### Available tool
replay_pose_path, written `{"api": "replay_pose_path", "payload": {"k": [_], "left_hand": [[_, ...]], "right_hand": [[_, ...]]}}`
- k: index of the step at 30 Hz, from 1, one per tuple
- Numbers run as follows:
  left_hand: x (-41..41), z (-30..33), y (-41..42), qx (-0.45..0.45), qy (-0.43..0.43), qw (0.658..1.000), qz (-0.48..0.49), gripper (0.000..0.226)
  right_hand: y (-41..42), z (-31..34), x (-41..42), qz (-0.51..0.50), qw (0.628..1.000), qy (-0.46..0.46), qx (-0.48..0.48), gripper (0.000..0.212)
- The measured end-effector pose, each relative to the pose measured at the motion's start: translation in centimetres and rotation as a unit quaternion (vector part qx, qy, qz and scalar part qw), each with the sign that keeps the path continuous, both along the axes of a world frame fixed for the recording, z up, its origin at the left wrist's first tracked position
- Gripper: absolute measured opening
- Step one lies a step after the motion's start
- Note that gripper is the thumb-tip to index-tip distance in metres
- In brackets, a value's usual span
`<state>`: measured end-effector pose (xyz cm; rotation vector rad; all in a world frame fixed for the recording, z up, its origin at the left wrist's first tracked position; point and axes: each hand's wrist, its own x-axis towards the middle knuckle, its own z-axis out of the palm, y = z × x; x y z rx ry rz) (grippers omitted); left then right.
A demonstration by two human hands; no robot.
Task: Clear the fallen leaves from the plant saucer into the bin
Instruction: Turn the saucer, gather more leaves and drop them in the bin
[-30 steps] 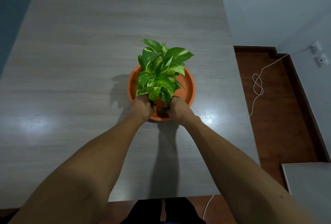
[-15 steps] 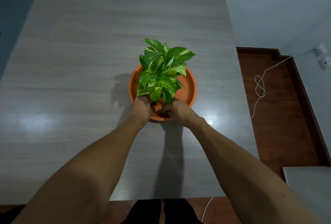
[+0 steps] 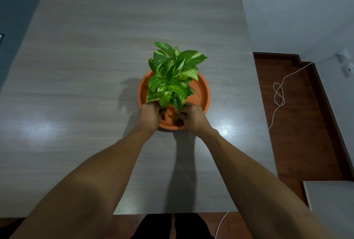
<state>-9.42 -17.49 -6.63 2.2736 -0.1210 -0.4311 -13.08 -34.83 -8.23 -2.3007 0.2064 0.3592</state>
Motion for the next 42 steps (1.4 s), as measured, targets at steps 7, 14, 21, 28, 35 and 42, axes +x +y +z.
{"api": "replay_pose_path", "payload": {"k": [7,14,21,28,35,42], "left_hand": [[-0.2,1.1,0.9,0.044,-0.025,0.999,-0.002,0.039],[-0.2,0.7,0.5,0.046,-0.036,0.998,0.002,0.034],[-0.2,0.0,0.8,0.057,-0.053,0.997,-0.006,0.031],[0.0,-0.5,0.6,0.045,-0.061,0.997,-0.014,0.028],[-1.0,-0.1,0.5,0.016,-0.065,0.998,0.013,0.018],[-5.3,0.8,-1.5,-0.009,-0.109,0.994,-0.015,0.022]], "right_hand": [[-0.1,3.5,0.2,-0.014,0.999,0.030,-0.026,0.022],[1.2,4.0,1.2,0.076,0.989,0.127,-0.009,0.038],[0.7,2.6,0.6,0.126,0.986,0.070,-0.078,0.030],[0.1,1.9,-0.2,0.032,0.998,-0.016,-0.053,0.016],[-0.8,2.8,-1.1,-0.103,0.993,-0.044,-0.030,0.010],[-3.2,3.0,-5.1,-0.203,0.978,-0.043,0.008,0.010]]}}
